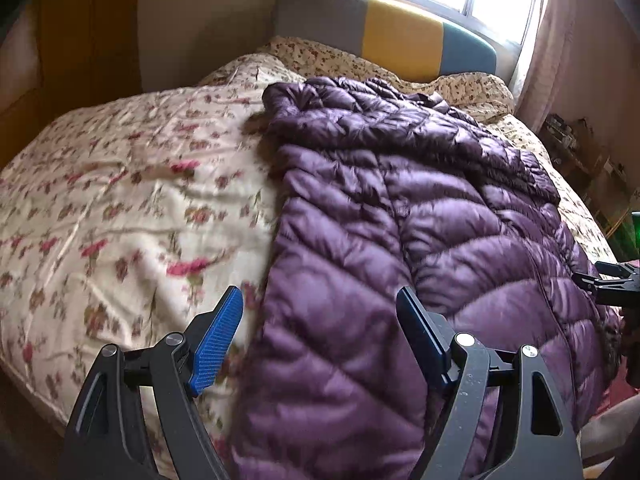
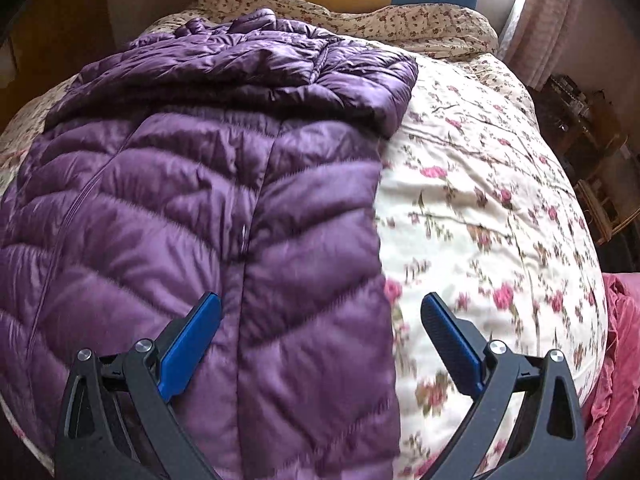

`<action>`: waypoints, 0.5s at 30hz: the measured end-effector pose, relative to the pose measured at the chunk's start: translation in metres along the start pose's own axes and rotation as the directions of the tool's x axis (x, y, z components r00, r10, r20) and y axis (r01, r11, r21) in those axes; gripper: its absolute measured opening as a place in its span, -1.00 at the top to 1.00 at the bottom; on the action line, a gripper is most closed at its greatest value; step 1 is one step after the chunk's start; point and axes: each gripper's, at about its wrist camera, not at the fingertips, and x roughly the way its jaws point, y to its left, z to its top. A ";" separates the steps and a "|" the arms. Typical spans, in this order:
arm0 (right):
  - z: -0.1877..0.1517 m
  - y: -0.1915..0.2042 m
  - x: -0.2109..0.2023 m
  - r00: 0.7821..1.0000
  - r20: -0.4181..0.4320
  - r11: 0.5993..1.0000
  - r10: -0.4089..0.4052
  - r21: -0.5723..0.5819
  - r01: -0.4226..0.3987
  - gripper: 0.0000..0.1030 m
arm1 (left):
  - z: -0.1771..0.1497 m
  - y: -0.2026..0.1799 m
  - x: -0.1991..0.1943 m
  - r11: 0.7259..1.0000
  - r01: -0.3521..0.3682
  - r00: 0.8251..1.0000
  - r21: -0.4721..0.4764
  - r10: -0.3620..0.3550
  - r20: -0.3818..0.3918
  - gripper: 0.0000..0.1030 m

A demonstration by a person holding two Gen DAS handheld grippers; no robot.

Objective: Fold large clothes

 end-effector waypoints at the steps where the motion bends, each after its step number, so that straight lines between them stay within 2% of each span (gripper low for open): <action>1: -0.004 0.000 -0.001 1.000 -0.005 1.000 0.008 -0.003 -0.008 -0.91 | -0.004 0.001 -0.002 1.000 -0.001 1.000 -0.002 0.001 -0.006 -0.52; 3: -0.014 -0.001 -0.006 0.999 -0.018 1.000 0.029 -0.010 -0.029 -0.91 | -0.013 0.003 -0.005 1.000 0.008 1.000 -0.006 -0.009 -0.022 -0.52; 5: -0.026 -0.002 -0.011 0.998 -0.032 0.999 0.049 -0.015 -0.049 -0.89 | -0.024 0.006 -0.008 0.999 0.029 0.998 -0.022 -0.030 -0.049 -0.40; 7: -0.037 -0.004 -0.015 0.996 -0.050 0.997 0.080 -0.012 -0.080 -0.83 | -0.037 0.008 -0.012 0.998 0.044 0.996 -0.034 -0.046 -0.072 -0.38; 9: -0.047 -0.004 -0.020 0.992 -0.065 0.994 0.110 -0.016 -0.111 -0.70 | -0.045 0.007 -0.018 0.999 0.047 0.996 -0.027 -0.049 -0.079 -0.31; 12: -0.056 -0.002 -0.027 0.988 -0.073 0.990 0.135 -0.029 -0.137 -0.51 | -0.057 0.008 -0.026 0.997 0.057 0.993 -0.052 -0.062 -0.097 -0.31; 13: -0.056 -0.001 -0.028 0.987 -0.076 0.989 0.140 -0.036 -0.143 -0.46 | -0.060 0.007 -0.029 0.997 0.059 0.993 -0.051 -0.064 -0.098 -0.24; 15: -0.059 0.004 -0.032 0.986 -0.079 0.986 0.148 -0.060 -0.153 -0.22 | -0.064 0.005 -0.033 0.997 0.064 0.993 -0.034 -0.068 -0.099 -0.05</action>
